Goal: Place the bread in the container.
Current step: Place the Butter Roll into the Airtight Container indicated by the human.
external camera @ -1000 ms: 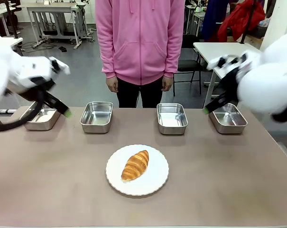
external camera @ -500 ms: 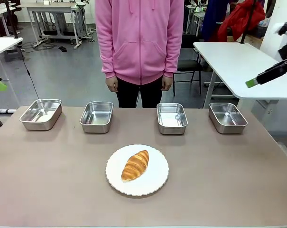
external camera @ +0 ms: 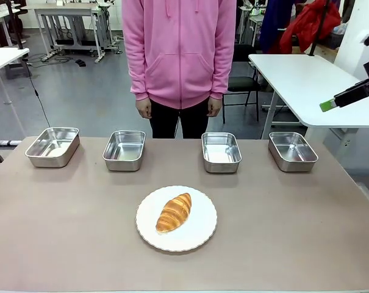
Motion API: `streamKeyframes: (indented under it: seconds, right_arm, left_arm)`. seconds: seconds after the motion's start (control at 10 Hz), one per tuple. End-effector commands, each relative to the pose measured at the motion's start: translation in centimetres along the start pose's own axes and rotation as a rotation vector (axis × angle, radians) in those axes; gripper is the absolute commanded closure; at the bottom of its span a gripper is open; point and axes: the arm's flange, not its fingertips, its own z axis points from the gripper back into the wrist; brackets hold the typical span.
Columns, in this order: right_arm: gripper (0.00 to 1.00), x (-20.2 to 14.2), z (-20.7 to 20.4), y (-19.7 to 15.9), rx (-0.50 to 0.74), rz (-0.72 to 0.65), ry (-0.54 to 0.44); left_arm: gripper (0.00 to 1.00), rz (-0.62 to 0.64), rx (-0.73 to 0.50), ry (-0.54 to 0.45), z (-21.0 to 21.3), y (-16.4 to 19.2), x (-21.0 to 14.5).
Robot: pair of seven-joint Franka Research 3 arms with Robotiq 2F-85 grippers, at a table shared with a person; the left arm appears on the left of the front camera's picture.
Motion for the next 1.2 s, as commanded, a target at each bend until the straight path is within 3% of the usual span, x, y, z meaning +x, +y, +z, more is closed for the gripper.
streamKeyframes:
  seconds: [0.0,0.1,0.4,0.7,1.1]
  right_arm:
    - [0.00,0.0,0.2,0.1,0.005,0.007,-0.008]
    - [0.00,0.0,0.0,0.0,0.000,0.000,0.000]
    - [0.00,1.4,1.2,-3.9,0.103,0.022,-0.052]
    - [0.00,2.1,2.5,-5.6,0.111,0.013,-0.128]
    - [0.00,2.4,2.7,-7.7,0.148,0.003,-0.155]
  left_arm:
    - [0.00,-0.002,-0.010,-0.021,0.1,-0.2,0.0]
    - [0.00,0.000,0.000,0.000,0.0,0.0,0.0]
    - [0.00,-0.047,-0.104,-0.154,2.9,2.6,-0.6]
    - [0.00,-0.058,-0.131,-0.269,5.0,3.6,-0.9]
    - [0.00,-0.048,-0.158,-0.419,6.8,3.9,-0.2]
